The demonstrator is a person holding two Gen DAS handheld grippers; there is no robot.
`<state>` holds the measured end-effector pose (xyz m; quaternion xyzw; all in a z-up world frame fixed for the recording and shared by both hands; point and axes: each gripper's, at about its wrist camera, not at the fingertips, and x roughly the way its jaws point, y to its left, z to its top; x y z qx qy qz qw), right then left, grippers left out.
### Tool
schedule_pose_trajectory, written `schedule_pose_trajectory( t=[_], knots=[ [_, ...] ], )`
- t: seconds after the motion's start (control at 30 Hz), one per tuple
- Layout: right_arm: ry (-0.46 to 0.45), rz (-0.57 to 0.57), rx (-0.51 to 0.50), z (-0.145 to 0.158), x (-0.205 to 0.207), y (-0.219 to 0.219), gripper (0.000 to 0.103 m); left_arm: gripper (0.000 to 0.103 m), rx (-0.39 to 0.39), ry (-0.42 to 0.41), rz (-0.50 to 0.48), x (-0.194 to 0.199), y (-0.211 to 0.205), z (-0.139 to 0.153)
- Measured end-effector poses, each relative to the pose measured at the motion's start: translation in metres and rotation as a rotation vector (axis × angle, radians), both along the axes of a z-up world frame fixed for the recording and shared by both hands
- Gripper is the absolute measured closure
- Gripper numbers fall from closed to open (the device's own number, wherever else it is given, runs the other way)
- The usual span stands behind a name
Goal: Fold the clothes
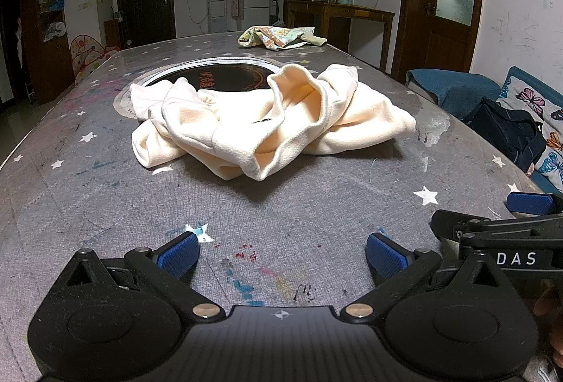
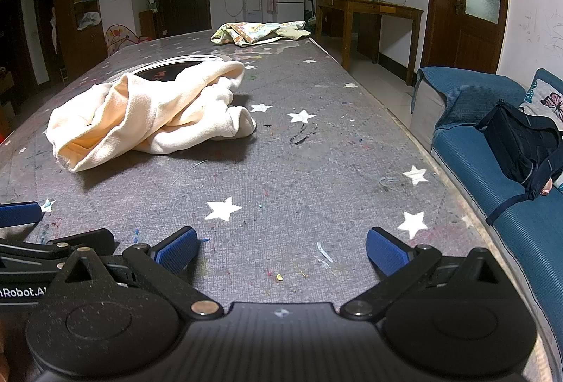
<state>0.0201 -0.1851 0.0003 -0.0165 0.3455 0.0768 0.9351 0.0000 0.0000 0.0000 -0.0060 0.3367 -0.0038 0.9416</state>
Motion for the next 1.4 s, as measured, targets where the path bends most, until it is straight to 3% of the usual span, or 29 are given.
schedule_pose_trajectory(
  t=[1.17, 1.4],
  knots=[
    [0.009, -0.003, -0.004, 0.002, 0.002, 0.000, 0.000, 0.000, 0.014, 0.010, -0.029, 0.001, 0.002, 0.000],
    [-0.027, 0.034, 0.012, 0.013, -0.002, 0.008, 0.000, 0.000, -0.028, 0.021, 0.049, -0.004, 0.018, 0.010]
  ],
)
